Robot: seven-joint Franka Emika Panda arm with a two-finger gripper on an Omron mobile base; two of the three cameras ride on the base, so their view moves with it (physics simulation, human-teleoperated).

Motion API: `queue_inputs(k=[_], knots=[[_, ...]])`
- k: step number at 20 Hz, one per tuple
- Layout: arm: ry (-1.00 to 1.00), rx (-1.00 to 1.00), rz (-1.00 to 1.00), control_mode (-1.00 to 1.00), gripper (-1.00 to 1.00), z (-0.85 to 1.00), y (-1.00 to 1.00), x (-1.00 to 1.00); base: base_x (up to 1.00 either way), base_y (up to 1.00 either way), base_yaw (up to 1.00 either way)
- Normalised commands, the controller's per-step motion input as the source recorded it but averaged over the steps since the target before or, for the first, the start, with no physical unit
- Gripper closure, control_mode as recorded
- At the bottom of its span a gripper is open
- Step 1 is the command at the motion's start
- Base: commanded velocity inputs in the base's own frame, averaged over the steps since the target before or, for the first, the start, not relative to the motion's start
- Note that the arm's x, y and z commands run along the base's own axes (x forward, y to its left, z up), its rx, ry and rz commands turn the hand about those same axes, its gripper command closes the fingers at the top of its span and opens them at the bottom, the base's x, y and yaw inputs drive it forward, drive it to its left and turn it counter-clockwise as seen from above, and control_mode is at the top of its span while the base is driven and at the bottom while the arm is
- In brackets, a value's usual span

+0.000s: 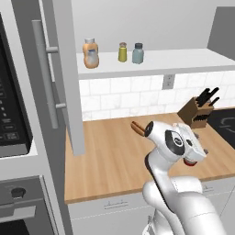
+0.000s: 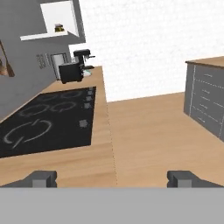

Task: Put the shaker and condiment bottle from the counter next to their counterparts in the cabinet.

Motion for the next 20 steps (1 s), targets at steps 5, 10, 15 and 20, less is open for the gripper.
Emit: queue_inputs(k=[5, 10, 15, 20], knots=[[0.03, 0.0, 0.1, -1.0, -1.0, -0.05, -0.02, 0.71, 0.0, 0.0, 0.0], [0.06, 0.0, 0.03, -1.0, -1.0, -0.31, -0.17, 0.21, 0.0, 0.0, 0.0], [0.0, 0.06, 0.0, -1.0, -1.0, -0.35, -0.27, -0.19, 0.0, 0.0, 0.0], [0.0, 0.02, 0.0, -1.0, -1.0, -0.25, -0.28, 0.19, 0.0, 0.0, 0.0]])
